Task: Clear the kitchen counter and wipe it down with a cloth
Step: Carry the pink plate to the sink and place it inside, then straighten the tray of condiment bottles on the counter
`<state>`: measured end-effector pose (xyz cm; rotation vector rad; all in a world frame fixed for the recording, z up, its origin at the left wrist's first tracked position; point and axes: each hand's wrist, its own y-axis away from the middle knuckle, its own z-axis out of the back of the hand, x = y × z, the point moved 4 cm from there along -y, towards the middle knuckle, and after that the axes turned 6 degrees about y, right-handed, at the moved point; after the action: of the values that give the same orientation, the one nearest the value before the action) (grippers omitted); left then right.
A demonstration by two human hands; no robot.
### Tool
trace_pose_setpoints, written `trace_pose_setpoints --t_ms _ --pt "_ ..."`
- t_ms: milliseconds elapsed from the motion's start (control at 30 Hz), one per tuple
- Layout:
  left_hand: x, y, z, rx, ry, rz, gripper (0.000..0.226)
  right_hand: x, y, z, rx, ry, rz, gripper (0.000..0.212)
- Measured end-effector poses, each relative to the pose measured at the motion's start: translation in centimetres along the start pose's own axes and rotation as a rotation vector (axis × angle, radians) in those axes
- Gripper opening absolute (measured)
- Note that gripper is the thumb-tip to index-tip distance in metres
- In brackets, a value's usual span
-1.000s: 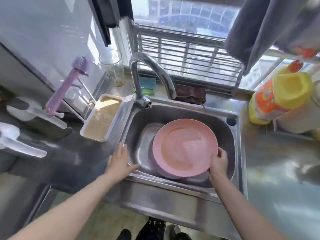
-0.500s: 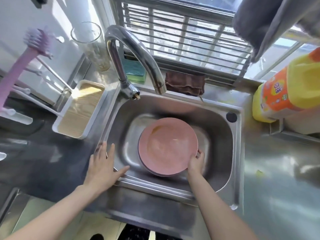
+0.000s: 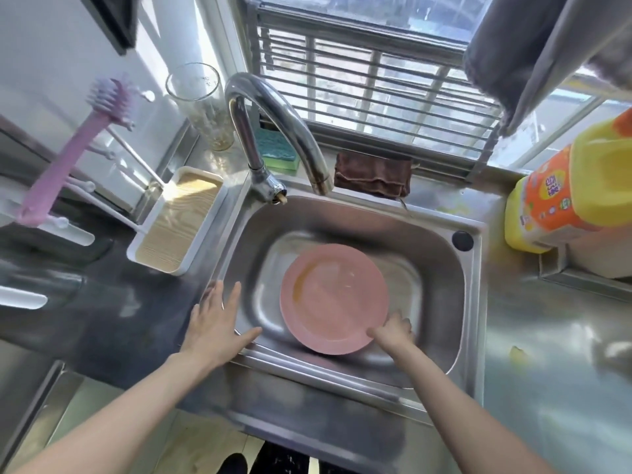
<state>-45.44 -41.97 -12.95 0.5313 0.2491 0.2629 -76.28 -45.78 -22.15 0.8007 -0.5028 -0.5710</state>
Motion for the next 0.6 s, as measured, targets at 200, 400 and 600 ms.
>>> trace_pose_setpoints --t_ms 200,400,600 --pt "-0.8 1.7 2.2 0.043 0.185 0.037 0.077 2.5 4.5 2.2 0.120 0.210 0.264 0.042" --pt "-1.2 6.0 4.6 0.009 0.479 0.058 0.055 8.2 10.3 4.3 0.083 0.237 0.553 0.037" --pt "4.7 12.2 6.9 -0.271 0.663 0.206 0.037 16.7 17.6 1.3 0.152 0.283 0.919 0.024"
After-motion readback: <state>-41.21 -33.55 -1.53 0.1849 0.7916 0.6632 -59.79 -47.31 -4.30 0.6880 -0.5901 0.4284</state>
